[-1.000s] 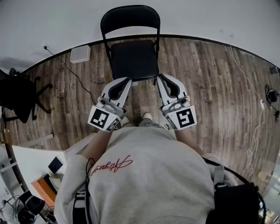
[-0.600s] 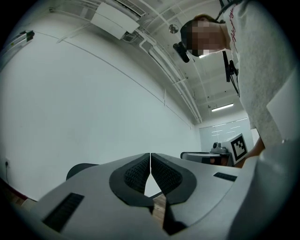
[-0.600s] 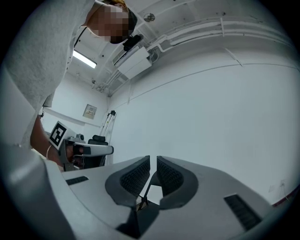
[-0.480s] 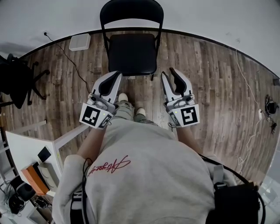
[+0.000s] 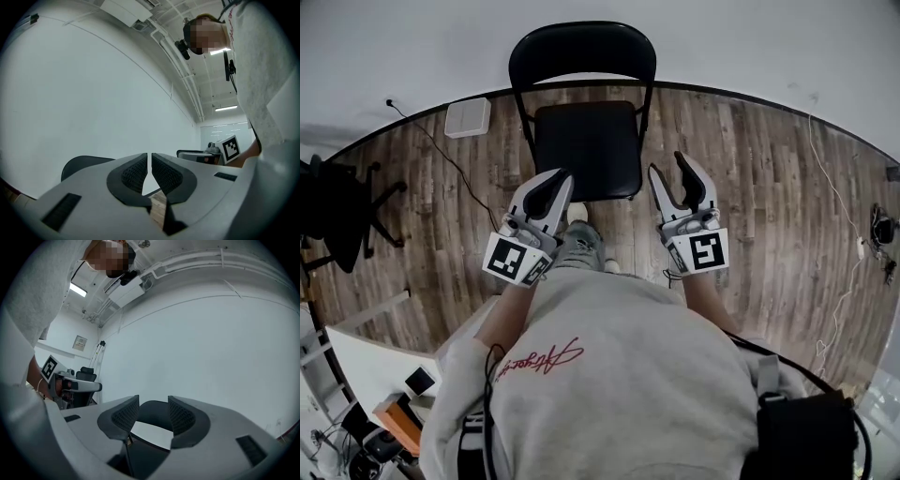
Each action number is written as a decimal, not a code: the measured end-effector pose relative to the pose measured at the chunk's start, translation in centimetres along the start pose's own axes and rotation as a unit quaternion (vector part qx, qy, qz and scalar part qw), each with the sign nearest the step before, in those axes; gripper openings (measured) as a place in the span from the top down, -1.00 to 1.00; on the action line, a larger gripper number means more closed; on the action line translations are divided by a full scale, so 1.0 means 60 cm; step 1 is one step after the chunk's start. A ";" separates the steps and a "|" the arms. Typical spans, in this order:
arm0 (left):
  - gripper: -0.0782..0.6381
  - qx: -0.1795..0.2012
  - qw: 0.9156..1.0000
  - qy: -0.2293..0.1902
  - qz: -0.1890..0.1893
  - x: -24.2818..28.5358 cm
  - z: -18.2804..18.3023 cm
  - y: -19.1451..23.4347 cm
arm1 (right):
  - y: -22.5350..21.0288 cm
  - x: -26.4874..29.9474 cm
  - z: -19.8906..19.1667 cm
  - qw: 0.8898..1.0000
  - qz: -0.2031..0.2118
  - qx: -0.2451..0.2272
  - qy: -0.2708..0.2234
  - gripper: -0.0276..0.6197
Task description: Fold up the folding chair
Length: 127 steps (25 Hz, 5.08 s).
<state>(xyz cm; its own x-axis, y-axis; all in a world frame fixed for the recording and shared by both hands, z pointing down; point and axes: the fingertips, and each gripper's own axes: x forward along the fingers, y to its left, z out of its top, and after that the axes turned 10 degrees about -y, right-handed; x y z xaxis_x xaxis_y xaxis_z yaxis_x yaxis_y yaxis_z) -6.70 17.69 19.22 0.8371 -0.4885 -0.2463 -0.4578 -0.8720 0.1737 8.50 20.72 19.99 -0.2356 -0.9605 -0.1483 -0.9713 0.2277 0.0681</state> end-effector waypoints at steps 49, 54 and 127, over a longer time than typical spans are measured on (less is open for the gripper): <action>-0.33 -0.589 0.743 0.099 0.301 -0.190 -0.874 0.188 | -0.369 0.323 -0.649 0.974 -0.033 -0.016 0.226 0.18; -0.31 -0.586 0.748 0.069 0.304 -0.185 -0.865 0.196 | -0.360 0.349 -0.651 0.976 -0.030 0.001 0.214 0.56; 0.32 -0.595 0.683 0.119 0.407 0.346 -0.456 0.590 | -0.519 0.664 -0.554 0.945 -0.101 0.068 0.304 0.76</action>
<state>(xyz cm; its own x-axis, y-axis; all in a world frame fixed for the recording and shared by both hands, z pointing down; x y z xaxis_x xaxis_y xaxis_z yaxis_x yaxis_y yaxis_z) 2.71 -22.42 46.31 0.5395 -0.6529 0.5316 -0.3519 0.3987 0.8469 30.38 -29.98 44.77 -0.0234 -0.8919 0.4517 -0.9993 0.0083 -0.0355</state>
